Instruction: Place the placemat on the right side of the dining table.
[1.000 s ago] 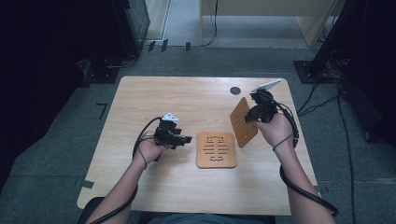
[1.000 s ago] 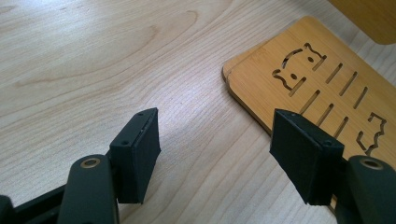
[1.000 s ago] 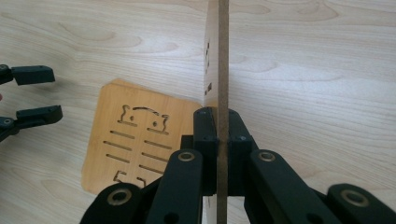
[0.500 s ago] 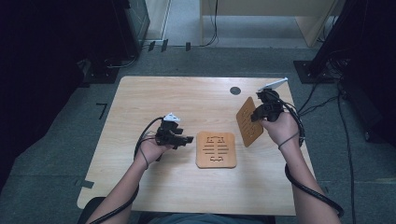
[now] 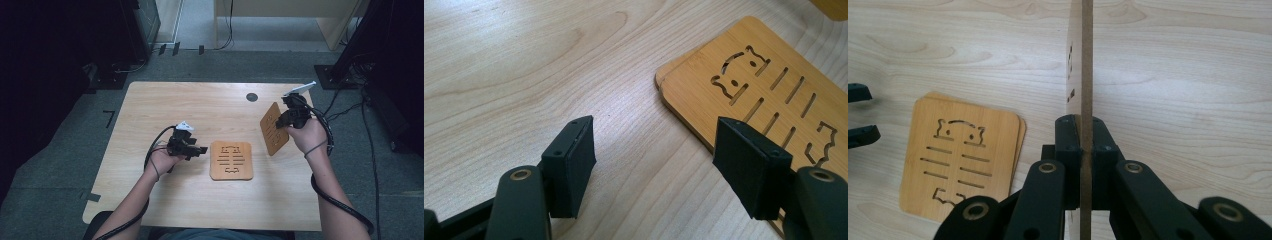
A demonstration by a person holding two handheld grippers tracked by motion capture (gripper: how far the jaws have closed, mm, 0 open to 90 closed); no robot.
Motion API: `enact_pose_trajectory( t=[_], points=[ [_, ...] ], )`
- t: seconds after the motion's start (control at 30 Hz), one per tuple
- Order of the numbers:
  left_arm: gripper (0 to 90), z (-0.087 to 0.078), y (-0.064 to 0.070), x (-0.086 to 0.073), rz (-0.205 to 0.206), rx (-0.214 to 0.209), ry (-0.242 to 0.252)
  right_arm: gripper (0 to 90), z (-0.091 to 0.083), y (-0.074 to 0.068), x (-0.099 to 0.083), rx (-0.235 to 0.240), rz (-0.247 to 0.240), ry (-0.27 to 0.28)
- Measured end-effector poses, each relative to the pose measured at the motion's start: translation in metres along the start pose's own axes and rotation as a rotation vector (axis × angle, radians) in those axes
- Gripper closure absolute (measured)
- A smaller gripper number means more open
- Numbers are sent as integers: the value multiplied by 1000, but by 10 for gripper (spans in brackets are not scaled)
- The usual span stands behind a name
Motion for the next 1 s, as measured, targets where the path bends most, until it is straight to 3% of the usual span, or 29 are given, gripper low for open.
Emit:
enact_pose_trajectory(
  t=[0.4, 1.0],
  points=[
    [320, -2, -5, 0, -16, 5, -6, 877, -1, 18, 2, -14, 34, 0],
    [319, 2, -3, -1, -7, 3, -21, 877, -2, 41, 6, -29, 75, 3]
  ],
)
Point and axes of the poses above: each handheld gripper's, and its own axes: z roughly forward along the jaws, x roughly out of its top, y roughly to its right, the point moved 2 cm from there along z, roughly forward along the jaws, and after that the axes turned 14 degrees about -z, right-handed, at the moved point
